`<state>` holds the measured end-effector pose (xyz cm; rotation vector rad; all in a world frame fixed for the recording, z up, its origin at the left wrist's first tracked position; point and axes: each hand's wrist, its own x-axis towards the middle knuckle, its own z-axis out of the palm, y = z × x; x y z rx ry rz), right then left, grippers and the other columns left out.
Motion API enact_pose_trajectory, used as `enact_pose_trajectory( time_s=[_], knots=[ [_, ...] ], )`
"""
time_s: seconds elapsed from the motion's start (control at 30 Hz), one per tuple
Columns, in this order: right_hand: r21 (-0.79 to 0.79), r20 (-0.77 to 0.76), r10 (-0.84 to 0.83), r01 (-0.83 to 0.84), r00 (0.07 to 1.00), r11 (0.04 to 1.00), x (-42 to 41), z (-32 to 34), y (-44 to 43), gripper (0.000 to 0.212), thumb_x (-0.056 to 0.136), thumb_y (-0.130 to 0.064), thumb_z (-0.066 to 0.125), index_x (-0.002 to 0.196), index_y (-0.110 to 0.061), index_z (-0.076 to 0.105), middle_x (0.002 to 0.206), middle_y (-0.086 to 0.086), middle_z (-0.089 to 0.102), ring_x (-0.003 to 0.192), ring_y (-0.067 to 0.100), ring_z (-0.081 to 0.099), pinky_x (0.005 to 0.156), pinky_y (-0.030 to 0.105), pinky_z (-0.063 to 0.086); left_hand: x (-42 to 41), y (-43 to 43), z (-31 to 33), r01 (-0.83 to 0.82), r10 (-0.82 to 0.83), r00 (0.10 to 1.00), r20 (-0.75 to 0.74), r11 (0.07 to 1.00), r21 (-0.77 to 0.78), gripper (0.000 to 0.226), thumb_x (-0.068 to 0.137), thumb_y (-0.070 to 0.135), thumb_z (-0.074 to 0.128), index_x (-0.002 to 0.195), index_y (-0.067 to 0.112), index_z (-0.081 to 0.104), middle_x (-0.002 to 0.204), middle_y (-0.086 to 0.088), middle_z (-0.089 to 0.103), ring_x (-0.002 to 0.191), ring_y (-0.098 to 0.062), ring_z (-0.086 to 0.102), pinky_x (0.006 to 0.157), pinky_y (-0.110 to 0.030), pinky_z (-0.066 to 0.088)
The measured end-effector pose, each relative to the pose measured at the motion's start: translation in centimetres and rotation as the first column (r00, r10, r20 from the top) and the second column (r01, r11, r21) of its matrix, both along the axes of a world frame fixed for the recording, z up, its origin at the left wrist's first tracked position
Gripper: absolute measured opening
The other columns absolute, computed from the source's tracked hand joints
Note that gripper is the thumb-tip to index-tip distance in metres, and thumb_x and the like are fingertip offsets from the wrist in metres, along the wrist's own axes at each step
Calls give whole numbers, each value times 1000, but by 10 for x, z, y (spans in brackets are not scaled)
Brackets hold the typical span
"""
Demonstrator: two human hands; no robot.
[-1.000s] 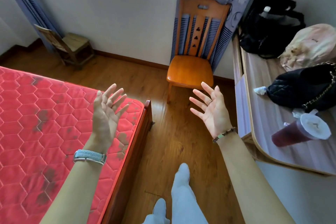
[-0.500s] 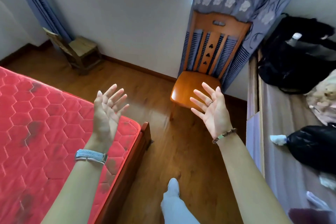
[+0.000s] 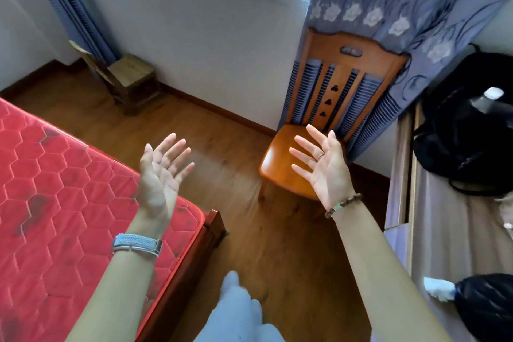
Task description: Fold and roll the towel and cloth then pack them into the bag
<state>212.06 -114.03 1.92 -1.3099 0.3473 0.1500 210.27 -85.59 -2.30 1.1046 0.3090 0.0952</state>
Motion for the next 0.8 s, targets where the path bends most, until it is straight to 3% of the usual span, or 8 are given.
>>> enact_pose_trajectory(
  time_s=[0.33,0.8],
  knots=[
    [-22,34,18,-18,999,1000,93,-1,-7,46,101,-55,24,131,-37,53,139,-1,56,124,23,56,110,56,37,86,4,-10,-27,27,999,26,999,-21,59,103,53,23,142,19,50,140,-6,59,130,-22,56,111,-50,40],
    [-12,1,189,-189,982,982,265,1,76,46,100,-56,27,128,-38,59,134,-2,61,122,21,58,109,54,39,227,65,-4,-194,194,981,-7,978,-78,60,103,52,23,144,18,49,139,-8,60,128,-22,58,111,-49,40]
  ],
)
